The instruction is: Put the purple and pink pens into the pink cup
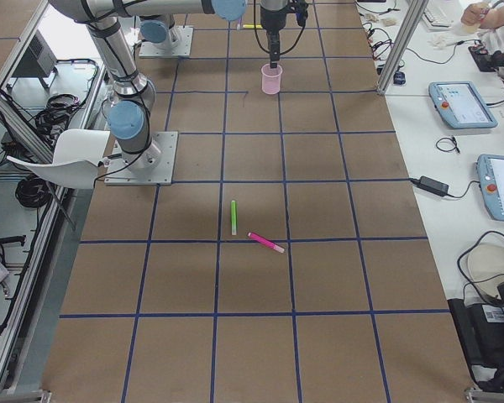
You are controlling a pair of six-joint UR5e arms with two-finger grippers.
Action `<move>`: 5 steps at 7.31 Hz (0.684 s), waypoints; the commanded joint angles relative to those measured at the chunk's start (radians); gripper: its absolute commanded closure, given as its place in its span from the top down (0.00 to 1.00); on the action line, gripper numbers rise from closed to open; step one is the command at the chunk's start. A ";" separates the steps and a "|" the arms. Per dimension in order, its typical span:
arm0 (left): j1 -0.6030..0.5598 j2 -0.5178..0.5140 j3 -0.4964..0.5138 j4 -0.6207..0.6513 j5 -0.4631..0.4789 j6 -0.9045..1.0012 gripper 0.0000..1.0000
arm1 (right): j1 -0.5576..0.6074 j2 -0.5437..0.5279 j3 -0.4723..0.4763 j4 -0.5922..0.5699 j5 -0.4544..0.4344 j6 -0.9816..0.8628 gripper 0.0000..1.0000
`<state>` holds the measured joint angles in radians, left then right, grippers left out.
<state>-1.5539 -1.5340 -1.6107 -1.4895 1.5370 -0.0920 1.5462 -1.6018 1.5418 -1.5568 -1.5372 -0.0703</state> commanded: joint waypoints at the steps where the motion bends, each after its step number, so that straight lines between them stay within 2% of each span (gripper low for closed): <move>1: 0.000 0.000 0.000 0.002 0.000 0.000 1.00 | -0.001 0.000 -0.005 0.001 -0.001 -0.002 1.00; 5: 0.006 0.006 -0.005 -0.002 0.000 0.050 1.00 | -0.015 0.005 0.008 -0.005 -0.020 -0.012 1.00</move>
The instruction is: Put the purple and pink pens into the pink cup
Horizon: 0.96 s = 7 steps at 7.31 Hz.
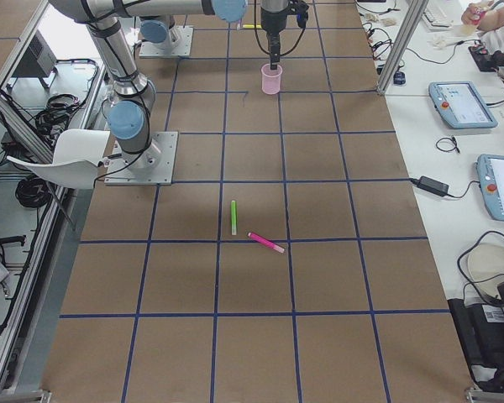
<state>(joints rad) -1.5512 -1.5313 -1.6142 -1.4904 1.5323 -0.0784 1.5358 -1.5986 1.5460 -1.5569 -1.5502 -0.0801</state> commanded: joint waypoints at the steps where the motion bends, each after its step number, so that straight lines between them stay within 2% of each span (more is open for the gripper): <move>1: 0.026 0.005 -0.003 -0.007 0.000 0.075 1.00 | -0.023 0.003 0.005 -0.005 -0.010 0.006 1.00; 2: 0.070 0.005 -0.004 -0.014 -0.003 0.101 1.00 | -0.086 0.008 0.022 0.004 -0.016 -0.001 1.00; 3: 0.116 0.005 -0.015 -0.016 -0.004 0.205 1.00 | -0.164 0.009 0.066 -0.008 -0.007 -0.006 1.00; 5: 0.236 0.005 -0.036 -0.025 -0.003 0.398 1.00 | -0.285 0.015 0.159 -0.096 -0.014 -0.051 1.00; 6: 0.309 0.007 -0.050 -0.043 0.005 0.578 1.00 | -0.358 0.025 0.237 -0.177 -0.034 -0.056 1.00; 7: 0.409 0.002 -0.076 -0.042 0.003 0.777 1.00 | -0.426 0.044 0.338 -0.334 -0.054 -0.102 1.00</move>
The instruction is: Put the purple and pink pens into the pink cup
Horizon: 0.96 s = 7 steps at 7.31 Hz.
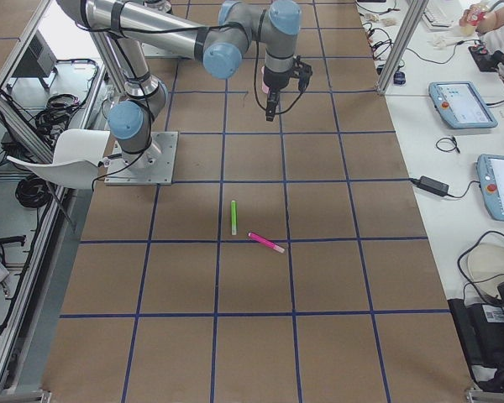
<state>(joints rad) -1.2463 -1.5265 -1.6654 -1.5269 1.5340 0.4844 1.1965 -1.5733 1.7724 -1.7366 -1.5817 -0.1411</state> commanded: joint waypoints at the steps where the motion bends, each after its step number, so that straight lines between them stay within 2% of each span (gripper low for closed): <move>1: 0.208 -0.024 -0.060 0.007 0.008 0.411 1.00 | -0.127 0.048 0.186 -0.291 -0.026 -0.066 1.00; 2: 0.297 -0.046 -0.098 0.025 0.009 0.623 1.00 | -0.185 0.096 0.202 -0.369 -0.053 -0.092 1.00; 3: 0.339 -0.075 -0.121 0.083 0.021 0.793 1.00 | -0.263 0.142 0.199 -0.379 -0.066 -0.121 1.00; 4: 0.344 -0.090 -0.161 0.093 0.132 0.986 1.00 | -0.337 0.203 0.196 -0.447 -0.064 -0.232 1.00; 5: 0.350 -0.093 -0.198 0.137 0.179 1.211 1.00 | -0.413 0.258 0.194 -0.507 -0.060 -0.332 1.00; 6: 0.364 -0.096 -0.233 0.199 0.178 1.325 1.00 | -0.470 0.292 0.193 -0.546 -0.058 -0.378 1.00; 7: 0.367 -0.098 -0.285 0.259 0.178 1.396 1.00 | -0.494 0.317 0.194 -0.579 -0.052 -0.468 0.87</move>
<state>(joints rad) -0.8882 -1.6207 -1.8920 -1.3418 1.7014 1.7466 0.7545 -1.2975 1.9663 -2.2657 -1.6393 -0.5070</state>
